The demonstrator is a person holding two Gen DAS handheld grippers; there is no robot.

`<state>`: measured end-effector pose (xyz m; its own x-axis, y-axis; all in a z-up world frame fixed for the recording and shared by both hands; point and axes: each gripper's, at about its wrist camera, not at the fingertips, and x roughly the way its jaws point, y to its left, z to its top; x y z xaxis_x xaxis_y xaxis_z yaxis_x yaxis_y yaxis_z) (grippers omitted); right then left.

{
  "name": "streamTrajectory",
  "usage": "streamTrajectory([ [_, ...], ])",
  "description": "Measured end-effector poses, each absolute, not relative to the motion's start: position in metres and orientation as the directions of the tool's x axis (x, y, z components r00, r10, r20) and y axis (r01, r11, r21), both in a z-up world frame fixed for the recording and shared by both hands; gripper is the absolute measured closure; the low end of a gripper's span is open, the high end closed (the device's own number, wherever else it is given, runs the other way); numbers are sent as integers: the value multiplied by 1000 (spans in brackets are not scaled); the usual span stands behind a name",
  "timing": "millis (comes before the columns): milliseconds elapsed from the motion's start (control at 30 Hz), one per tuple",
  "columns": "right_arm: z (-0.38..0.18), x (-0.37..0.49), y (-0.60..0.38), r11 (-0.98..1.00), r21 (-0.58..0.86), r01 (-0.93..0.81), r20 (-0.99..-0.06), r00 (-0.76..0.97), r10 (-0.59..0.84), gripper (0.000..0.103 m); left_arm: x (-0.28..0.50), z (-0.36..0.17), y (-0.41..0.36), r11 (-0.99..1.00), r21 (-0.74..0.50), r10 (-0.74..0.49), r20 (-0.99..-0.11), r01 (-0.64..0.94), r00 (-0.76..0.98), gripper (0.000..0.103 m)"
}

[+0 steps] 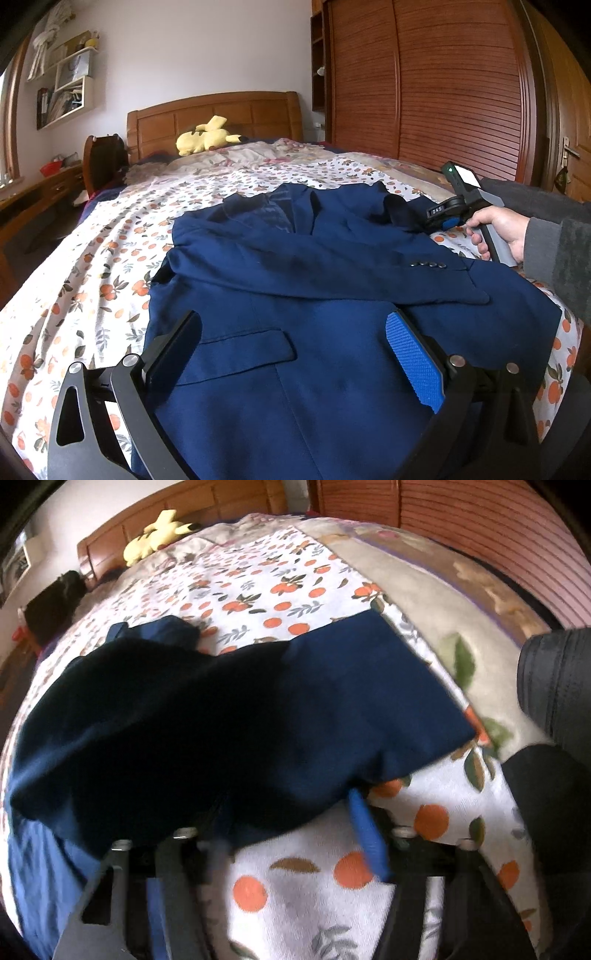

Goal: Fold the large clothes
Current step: 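Fold the gripped sleeve across the jacket front with the right tool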

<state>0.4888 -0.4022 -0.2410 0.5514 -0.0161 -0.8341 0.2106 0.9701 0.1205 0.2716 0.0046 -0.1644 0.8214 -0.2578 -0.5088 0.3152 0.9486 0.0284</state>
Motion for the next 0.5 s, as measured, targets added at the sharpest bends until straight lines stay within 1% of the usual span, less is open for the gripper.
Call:
streamTrajectory([
  [33, -240, 491, -402, 972, 102, 211, -832, 554, -33, 90, 272, -165, 5, 949, 29, -257, -509, 314, 822, 3],
  [67, -238, 493, -402, 974, 108, 199, -829, 558, -22, 100, 271, -165, 5, 949, 29, -256, -509, 314, 822, 3],
  [167, -221, 491, -392, 983, 58, 173, -793, 607, -60, 100, 271, -165, 6, 950, 32, -251, -509, 309, 823, 3],
  [300, -186, 481, -373, 993, 38, 116, -722, 690, -53, 101, 270, -163, 7, 952, 36, -245, -506, 304, 827, 3],
  [433, -140, 459, -341, 999, 32, 16, -631, 776, 8, 101, 268, -162, 9, 954, 37, -240, -501, 298, 832, 3],
  [500, -116, 445, -319, 998, 26, -56, -591, 805, 61, 101, 267, -161, 8, 954, 37, -240, -498, 297, 833, 3],
])
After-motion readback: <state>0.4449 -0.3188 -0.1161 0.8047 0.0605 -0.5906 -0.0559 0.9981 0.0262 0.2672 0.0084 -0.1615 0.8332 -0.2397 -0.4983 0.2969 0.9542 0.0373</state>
